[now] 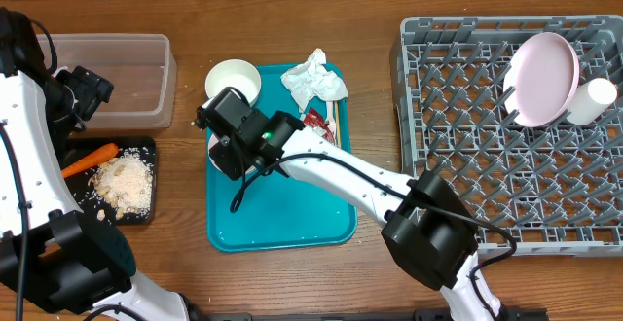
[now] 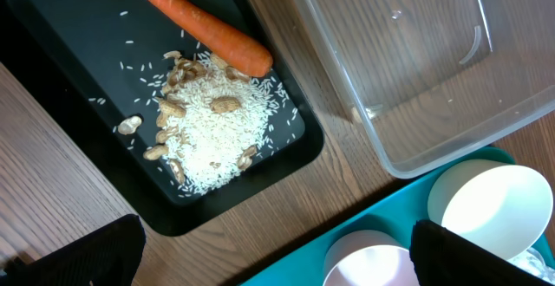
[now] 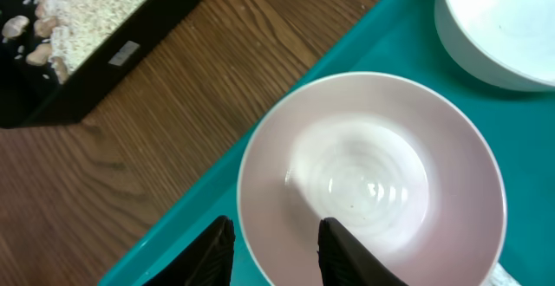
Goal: Sort waste into correct bins and load items into the dishwasher rack
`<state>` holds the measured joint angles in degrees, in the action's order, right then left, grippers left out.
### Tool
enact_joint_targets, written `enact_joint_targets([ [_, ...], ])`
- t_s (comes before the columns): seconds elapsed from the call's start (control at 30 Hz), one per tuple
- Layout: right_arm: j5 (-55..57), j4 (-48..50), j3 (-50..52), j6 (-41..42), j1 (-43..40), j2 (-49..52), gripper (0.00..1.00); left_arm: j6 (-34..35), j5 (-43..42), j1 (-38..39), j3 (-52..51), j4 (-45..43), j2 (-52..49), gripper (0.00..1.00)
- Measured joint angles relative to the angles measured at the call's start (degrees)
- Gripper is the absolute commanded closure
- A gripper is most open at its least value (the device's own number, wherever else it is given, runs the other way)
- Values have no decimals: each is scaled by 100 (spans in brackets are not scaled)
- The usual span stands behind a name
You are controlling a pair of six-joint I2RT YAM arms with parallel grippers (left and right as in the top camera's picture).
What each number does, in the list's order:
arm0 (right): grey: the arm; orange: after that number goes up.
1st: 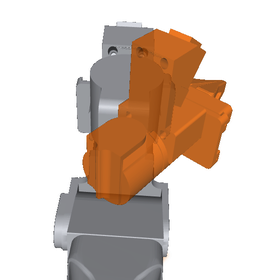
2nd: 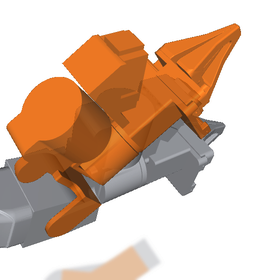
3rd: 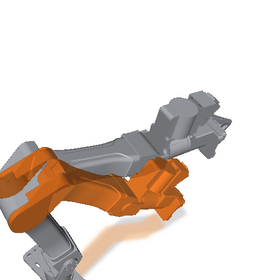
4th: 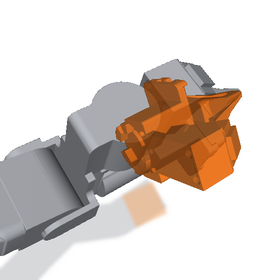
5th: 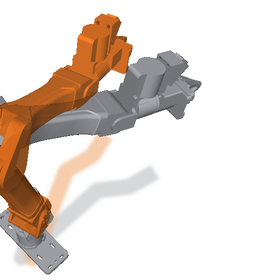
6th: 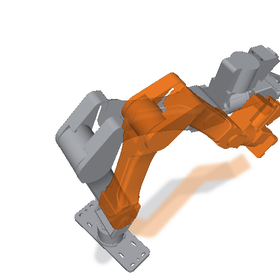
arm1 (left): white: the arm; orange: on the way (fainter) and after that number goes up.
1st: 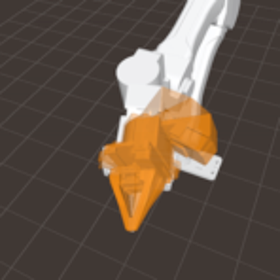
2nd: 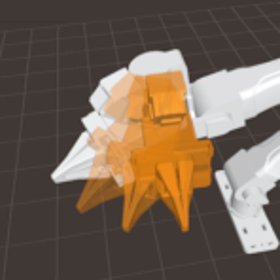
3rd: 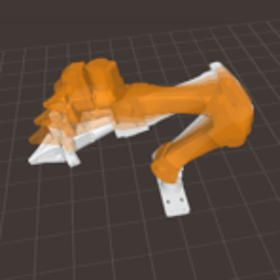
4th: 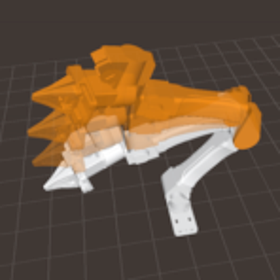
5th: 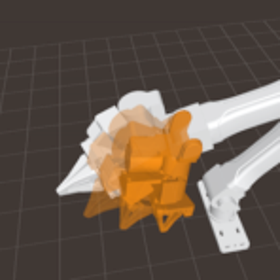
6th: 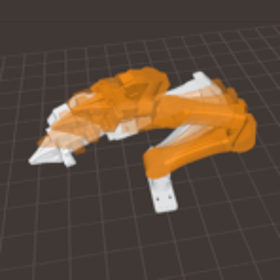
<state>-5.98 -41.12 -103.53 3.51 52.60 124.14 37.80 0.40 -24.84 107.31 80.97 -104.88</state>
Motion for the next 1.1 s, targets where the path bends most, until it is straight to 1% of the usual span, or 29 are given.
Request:
enact_joint_targets([
  [0.13, -2, 59, 240, 31, -4, 70, 62, 0, 0, 0, 0, 2, 0, 0],
  [0.43, -72, 223, 367, 37, 4, 494, 62, 0, 0, 0, 0, 2, 0, 0],
  [0.67, -131, 238, 367, 37, 4, 494, 57, 0, -2, 0, 0, 2, 0, 0],
  [0.8, -131, -81, 284, 50, 4, 494, 48, 0, 0, 0, 0, 2, 0, 0],
  [0.97, -256, -380, -4, 74, 4, 361, 47, 0, 0, 0, 0, 2, 0, 0],
  [1.1, -656, -452, -111, 74, 4, 59, 46, 0, 0, 0, 0, 2, 0, 0],
])
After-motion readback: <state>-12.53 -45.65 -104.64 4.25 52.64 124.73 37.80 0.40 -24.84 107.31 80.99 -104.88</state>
